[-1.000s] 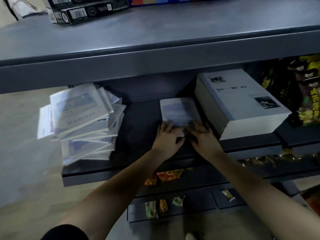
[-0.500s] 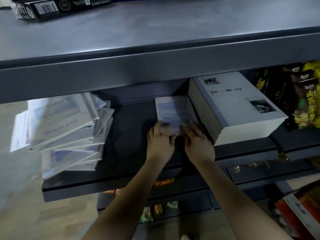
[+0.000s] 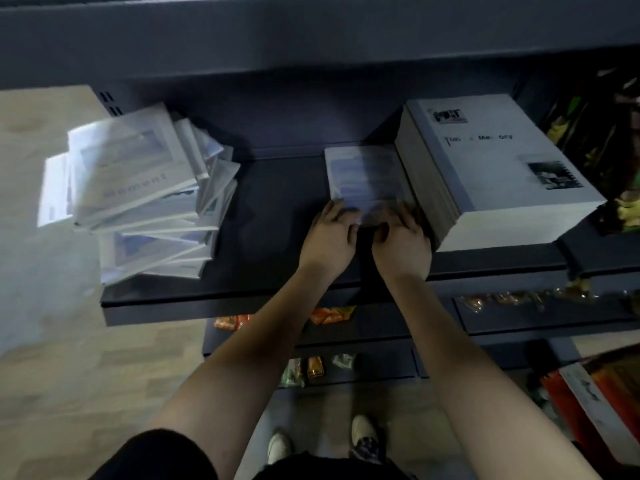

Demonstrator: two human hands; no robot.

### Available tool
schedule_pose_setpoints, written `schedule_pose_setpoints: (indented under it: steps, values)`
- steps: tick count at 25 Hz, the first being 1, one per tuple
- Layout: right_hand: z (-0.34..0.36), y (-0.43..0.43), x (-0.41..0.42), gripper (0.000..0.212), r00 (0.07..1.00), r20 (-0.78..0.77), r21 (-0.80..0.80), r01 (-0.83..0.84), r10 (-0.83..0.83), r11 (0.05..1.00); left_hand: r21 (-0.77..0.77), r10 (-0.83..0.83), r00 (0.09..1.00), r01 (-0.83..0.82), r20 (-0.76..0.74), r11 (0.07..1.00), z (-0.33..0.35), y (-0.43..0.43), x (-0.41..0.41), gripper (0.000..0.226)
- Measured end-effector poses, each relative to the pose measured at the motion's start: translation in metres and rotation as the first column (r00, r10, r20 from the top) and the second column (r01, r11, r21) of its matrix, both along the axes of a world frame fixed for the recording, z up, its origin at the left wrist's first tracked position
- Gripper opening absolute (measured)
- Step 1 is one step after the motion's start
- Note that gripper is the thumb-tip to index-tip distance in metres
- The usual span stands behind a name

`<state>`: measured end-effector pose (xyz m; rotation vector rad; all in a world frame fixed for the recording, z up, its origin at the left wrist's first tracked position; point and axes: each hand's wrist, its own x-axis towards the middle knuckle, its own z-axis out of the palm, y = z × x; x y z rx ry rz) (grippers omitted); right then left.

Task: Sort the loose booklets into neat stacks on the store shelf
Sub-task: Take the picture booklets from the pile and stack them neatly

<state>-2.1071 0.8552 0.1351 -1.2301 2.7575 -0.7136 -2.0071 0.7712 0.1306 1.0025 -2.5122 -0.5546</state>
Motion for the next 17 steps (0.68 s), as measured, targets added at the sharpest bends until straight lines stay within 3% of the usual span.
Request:
schedule_pose_setpoints:
  steps: [10,17]
  values:
    - [-0.001,0.001,0.002,0.051,0.99,-0.019,0.07,-0.135,0.137,0.988,-0.008,0.004,0.999,-0.004,-0.033,1.0,0.005,0.007,0.004,0.033]
    - [0.012,-0.009,0.01,0.054,0.991,0.031,0.235,-0.133,0.129,0.963,0.032,-0.031,0.994,0.028,0.101,0.999,0.012,0.005,0.001,0.043]
